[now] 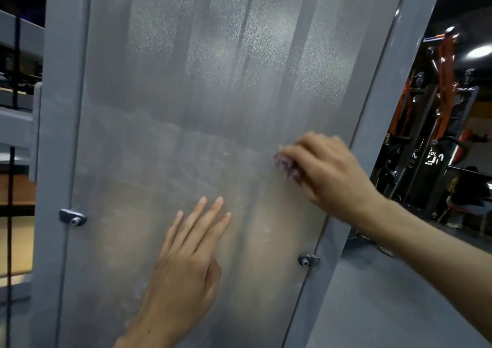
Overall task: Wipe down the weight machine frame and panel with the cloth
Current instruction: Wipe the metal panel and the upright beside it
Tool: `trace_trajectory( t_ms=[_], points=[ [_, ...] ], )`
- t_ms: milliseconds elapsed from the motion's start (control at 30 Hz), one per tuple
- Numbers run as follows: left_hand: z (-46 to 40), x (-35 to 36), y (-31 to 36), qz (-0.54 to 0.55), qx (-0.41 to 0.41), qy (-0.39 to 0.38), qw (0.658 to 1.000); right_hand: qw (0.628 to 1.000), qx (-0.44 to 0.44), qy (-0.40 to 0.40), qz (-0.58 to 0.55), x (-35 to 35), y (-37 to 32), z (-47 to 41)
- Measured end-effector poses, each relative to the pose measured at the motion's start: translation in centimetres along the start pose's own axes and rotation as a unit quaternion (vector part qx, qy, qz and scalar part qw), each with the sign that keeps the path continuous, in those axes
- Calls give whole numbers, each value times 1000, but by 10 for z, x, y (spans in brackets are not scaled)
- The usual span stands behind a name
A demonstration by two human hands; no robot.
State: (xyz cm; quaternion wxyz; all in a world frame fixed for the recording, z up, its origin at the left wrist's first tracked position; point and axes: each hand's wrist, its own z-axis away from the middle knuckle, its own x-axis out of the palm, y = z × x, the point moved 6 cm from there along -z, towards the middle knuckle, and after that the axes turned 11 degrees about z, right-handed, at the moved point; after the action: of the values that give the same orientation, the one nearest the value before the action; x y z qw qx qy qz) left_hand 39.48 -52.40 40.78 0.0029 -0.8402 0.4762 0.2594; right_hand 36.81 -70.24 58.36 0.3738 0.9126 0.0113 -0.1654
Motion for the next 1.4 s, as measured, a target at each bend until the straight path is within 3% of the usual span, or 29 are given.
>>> trace_trajectory(
  t_ms=[67, 133, 267, 333, 400, 500, 567, 733, 833, 1133, 1267, 1333, 1400],
  points=[
    [0, 1, 0, -1, -1, 3, 1000, 997, 77, 18, -6, -3, 15, -10],
    [-1, 2, 0, -2, -1, 7, 1000, 995, 90, 17, -27, 5, -2, -3],
    [0, 2, -1, -10, 1, 7, 1000, 996, -54, -44, -55, 26, -66, 33],
    [0, 0, 0, -8, 2, 10, 1000, 992, -103, -63, -32, 28, -64, 32],
    [0, -3, 0, -5, 4, 13, 1000, 997, -67, -30, -9, 20, -39, 12],
    [0, -5, -2, -4, 1, 11, 1000, 997, 74, 28, -7, 2, 7, -18],
    [1, -5, -3, -5, -2, 8, 1000, 992, 111, 29, -44, 5, 1, -17],
    [2, -9, -5, -7, -5, 13, 1000, 994, -56, -64, -65, 30, -74, 16],
    [1, -12, -4, -5, -2, 21, 1000, 991, -61, -92, -82, 25, -56, 2],
    [0, -10, -5, 0, 11, 39, 999, 981, 158, -8, -116, -21, 34, -47],
    [1, -10, -5, 15, 12, 45, 999, 968, 204, 11, -148, -17, 39, -43],
    [1, -11, -7, 22, 14, 46, 999, 938, 257, -7, -234, -11, 46, -40],
    [0, -13, -7, 31, 20, 49, 998, 874, 319, -46, -363, -4, 48, -37]
  ],
)
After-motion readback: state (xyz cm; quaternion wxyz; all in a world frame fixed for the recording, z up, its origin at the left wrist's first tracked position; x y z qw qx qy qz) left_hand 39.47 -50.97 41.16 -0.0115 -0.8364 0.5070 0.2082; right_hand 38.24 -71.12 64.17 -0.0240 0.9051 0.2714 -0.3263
